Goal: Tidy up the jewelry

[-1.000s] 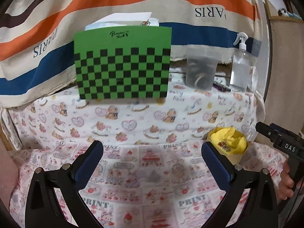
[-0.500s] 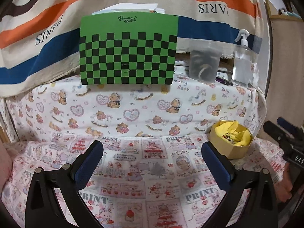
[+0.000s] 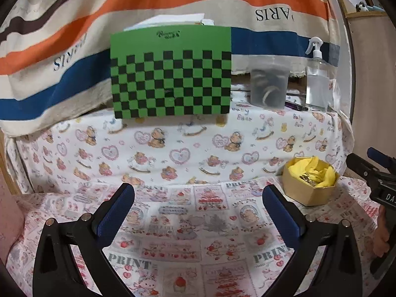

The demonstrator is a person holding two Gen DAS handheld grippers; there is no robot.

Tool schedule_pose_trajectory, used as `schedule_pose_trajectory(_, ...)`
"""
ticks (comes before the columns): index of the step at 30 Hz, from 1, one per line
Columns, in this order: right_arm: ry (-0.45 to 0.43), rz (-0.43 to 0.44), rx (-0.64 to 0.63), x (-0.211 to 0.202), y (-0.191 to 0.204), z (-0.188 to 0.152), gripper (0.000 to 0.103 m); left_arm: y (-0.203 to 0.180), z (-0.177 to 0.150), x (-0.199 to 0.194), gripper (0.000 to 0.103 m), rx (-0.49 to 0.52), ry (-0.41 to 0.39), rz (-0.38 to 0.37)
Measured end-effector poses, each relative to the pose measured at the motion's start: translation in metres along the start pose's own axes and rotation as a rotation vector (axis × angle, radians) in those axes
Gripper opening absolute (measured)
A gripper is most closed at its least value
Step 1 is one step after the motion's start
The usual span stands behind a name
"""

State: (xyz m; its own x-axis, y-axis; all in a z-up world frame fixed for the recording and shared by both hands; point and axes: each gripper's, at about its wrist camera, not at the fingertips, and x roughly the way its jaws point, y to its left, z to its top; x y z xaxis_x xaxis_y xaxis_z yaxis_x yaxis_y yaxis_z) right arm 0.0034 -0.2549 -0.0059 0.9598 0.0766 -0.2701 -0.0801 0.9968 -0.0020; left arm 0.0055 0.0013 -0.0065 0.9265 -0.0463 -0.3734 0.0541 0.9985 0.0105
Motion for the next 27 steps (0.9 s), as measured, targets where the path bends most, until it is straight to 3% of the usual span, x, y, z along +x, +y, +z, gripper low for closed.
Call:
schedule_pose_trajectory(7,0.003,0.0,-0.012,0.001,0.002,-0.001,0.103,0.003,-0.001,0.003,0.103,-0.023,0.018,0.01)
schedule_pose_trajectory(12,0.005,-0.006,-0.01,0.001,0.002,-0.001,0.103,0.01,-0.002,-0.003,0.103,-0.073,-0.019,0.014)
schedule_pose_trajectory(27,0.003,-0.009,-0.011,0.002,0.001,-0.001,0.103,-0.003,-0.002,-0.014,0.103,-0.008,-0.079,0.036)
